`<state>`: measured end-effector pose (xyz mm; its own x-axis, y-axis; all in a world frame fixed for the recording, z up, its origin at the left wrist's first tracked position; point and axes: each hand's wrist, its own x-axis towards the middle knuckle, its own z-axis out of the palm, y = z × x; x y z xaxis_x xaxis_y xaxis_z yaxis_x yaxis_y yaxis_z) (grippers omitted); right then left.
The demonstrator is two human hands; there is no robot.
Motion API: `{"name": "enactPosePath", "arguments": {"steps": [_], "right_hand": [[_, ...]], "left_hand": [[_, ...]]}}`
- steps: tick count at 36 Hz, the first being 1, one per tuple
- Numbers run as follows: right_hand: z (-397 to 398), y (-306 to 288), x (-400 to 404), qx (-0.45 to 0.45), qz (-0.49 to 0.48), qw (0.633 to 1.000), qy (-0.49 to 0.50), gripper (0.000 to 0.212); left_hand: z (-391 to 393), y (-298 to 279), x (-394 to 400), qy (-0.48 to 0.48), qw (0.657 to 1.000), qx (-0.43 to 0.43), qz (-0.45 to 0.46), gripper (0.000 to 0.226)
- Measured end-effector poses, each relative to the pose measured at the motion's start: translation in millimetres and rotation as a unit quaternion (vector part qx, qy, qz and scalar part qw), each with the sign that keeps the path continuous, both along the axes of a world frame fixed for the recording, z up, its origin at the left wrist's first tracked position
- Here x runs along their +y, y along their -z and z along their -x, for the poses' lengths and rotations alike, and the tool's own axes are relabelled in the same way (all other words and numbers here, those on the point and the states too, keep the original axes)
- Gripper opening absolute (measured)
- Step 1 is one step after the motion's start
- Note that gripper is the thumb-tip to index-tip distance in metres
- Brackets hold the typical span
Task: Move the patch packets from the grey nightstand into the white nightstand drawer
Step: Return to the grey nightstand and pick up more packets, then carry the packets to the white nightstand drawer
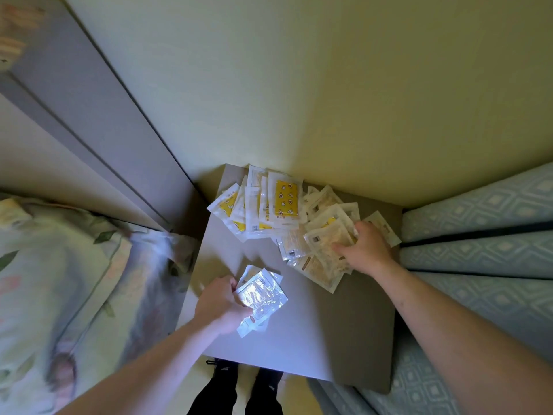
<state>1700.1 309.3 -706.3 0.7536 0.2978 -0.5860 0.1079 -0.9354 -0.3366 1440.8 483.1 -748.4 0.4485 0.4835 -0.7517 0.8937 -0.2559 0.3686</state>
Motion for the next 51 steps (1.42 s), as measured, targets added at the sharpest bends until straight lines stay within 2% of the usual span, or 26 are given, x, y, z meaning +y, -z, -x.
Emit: {"name": "enactPosePath", "arguments": {"steps": [6,10,17,25,27,28,30,32,35,38,46,51], "right_hand": [[32.5,-21.3,-13.2,0.043,-0.071,0.994,0.064,0.032],[63.6,-45.3,-18.1,0.045,-0.115,0.985,0.123,0.026],[135.6,-104.0,-32.4,0.093,-0.181,0.957,0.209,0.032],[225.5,-181.8,-46.0,0.086,-0.183,0.952,0.230,0.026],[244.7,-196.9,-54.4,0.084,-0.173,0.952,0.238,0.035],[253.5,-203.7,-58.6,0.082,-0.167,0.953,0.241,0.046],[268.3,-213.9,-70.2,0.085,-0.151,0.956,0.236,0.065],[281.8,-224.0,-81.8,0.097,-0.150,0.957,0.228,0.068],[298.7,-242.6,-95.9,0.095,-0.166,0.960,0.207,0.060],[312.0,-260.7,-108.5,0.096,-0.187,0.961,0.181,0.060],[348.1,-280.3,-148.6,0.095,-0.261,0.955,0.106,0.056],[382.7,-298.4,-166.2,0.096,-0.291,0.951,0.037,0.034]], "left_hand": [[-2.3,-5.4,5.3,0.047,0.998,0.028,0.010,0.033],[3.3,-24.3,4.8,0.040,0.999,0.016,0.018,0.030],[39.4,-93.5,-6.1,-0.008,0.999,-0.038,0.028,0.031],[98.4,-194.3,-13.9,0.002,0.998,-0.052,0.042,0.019],[111.8,-216.0,-15.1,-0.004,0.996,-0.067,0.060,0.017],[119.4,-226.1,-15.4,-0.001,0.995,-0.078,0.066,0.018],[134.2,-246.6,-18.1,0.017,0.992,-0.100,0.071,0.016],[150.2,-265.3,-23.6,0.042,0.992,-0.108,0.057,0.012],[173.7,-287.6,-36.4,0.059,0.990,-0.122,0.029,0.011],[197.3,-305.9,-53.5,0.060,0.989,-0.136,-0.003,0.007],[267.8,-344.4,-120.2,-0.020,0.983,-0.172,-0.057,0.005],[315.1,-364.8,-164.2,-0.094,0.976,-0.182,-0.074,0.024]]}}
